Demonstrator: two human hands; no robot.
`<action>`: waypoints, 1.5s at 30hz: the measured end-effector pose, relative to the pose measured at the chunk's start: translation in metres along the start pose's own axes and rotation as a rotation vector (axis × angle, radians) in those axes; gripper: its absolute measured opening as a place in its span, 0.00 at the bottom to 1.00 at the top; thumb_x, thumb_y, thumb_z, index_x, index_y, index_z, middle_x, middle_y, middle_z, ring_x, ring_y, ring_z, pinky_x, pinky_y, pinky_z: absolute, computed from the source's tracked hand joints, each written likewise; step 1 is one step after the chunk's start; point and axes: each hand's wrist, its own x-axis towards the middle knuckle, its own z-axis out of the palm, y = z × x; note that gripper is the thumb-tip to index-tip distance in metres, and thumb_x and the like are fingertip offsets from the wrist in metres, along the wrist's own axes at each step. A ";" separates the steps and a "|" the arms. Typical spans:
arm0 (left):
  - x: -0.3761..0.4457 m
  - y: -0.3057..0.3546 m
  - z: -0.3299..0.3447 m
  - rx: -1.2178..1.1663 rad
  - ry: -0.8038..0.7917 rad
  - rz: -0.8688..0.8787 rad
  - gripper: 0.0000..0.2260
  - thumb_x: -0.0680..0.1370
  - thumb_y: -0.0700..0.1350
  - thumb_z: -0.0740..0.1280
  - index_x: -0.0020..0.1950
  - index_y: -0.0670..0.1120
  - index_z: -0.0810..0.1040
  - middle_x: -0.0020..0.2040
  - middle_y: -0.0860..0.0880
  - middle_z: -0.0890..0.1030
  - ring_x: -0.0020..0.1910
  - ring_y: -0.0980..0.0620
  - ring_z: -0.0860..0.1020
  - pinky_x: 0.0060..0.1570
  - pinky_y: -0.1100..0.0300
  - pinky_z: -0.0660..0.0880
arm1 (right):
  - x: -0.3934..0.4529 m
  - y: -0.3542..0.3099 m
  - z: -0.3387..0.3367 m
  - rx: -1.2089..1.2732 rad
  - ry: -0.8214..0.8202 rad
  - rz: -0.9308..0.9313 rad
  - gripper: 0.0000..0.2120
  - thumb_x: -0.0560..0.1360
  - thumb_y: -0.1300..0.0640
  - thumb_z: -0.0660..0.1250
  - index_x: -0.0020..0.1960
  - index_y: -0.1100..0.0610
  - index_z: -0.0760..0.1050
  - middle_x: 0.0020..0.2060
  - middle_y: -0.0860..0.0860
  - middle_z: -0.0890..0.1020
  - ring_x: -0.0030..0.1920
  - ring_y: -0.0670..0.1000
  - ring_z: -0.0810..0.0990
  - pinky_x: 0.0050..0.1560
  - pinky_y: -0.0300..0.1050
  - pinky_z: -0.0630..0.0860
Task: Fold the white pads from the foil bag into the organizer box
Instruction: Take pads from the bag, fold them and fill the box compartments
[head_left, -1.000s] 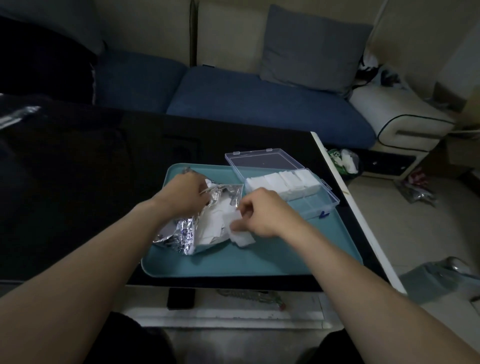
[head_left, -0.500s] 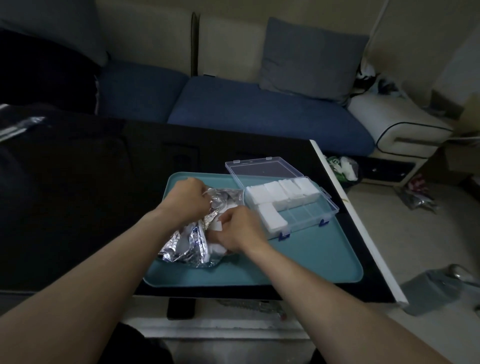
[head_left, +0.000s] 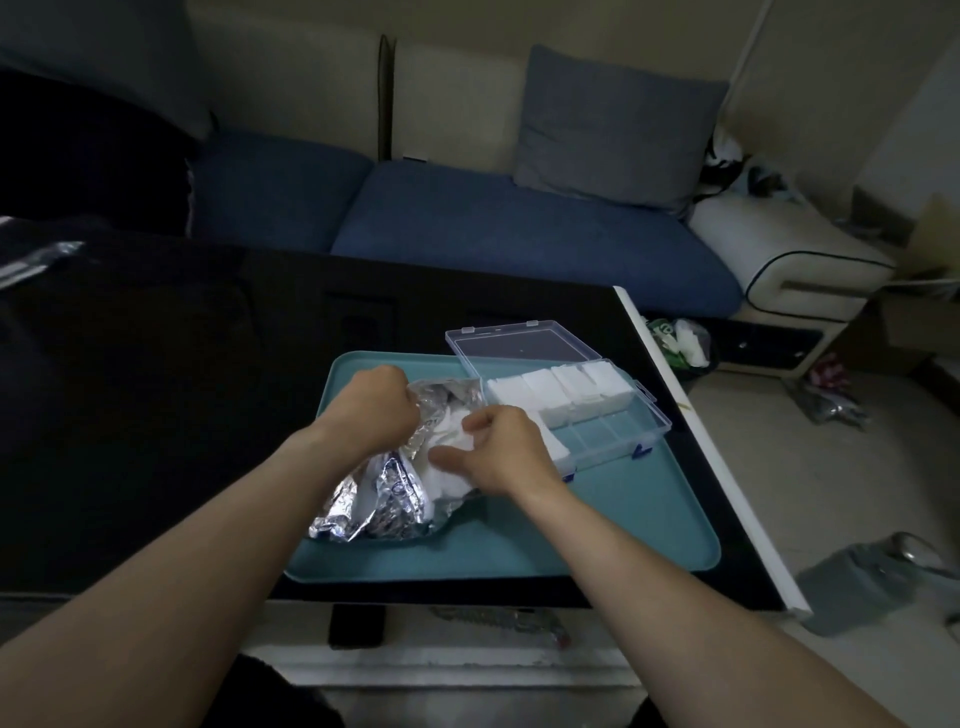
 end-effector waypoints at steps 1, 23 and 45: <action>-0.001 0.002 0.000 0.012 0.002 0.002 0.04 0.80 0.39 0.59 0.46 0.41 0.72 0.41 0.45 0.74 0.38 0.48 0.73 0.33 0.58 0.68 | 0.001 0.000 0.003 0.008 0.024 0.015 0.29 0.71 0.48 0.78 0.67 0.59 0.75 0.62 0.52 0.79 0.60 0.52 0.78 0.56 0.39 0.70; 0.006 -0.001 0.004 0.055 0.100 -0.078 0.20 0.79 0.51 0.64 0.64 0.38 0.67 0.55 0.39 0.79 0.47 0.42 0.76 0.42 0.54 0.72 | 0.012 -0.004 -0.017 0.485 0.111 0.077 0.04 0.70 0.65 0.71 0.39 0.60 0.84 0.35 0.52 0.84 0.38 0.54 0.82 0.44 0.49 0.80; -0.032 0.102 0.038 -0.837 -0.233 0.231 0.06 0.80 0.39 0.67 0.55 0.42 0.80 0.43 0.47 0.85 0.39 0.52 0.85 0.43 0.56 0.82 | -0.033 0.045 -0.124 0.741 0.101 -0.077 0.06 0.74 0.66 0.72 0.51 0.64 0.82 0.36 0.53 0.84 0.29 0.44 0.80 0.28 0.35 0.74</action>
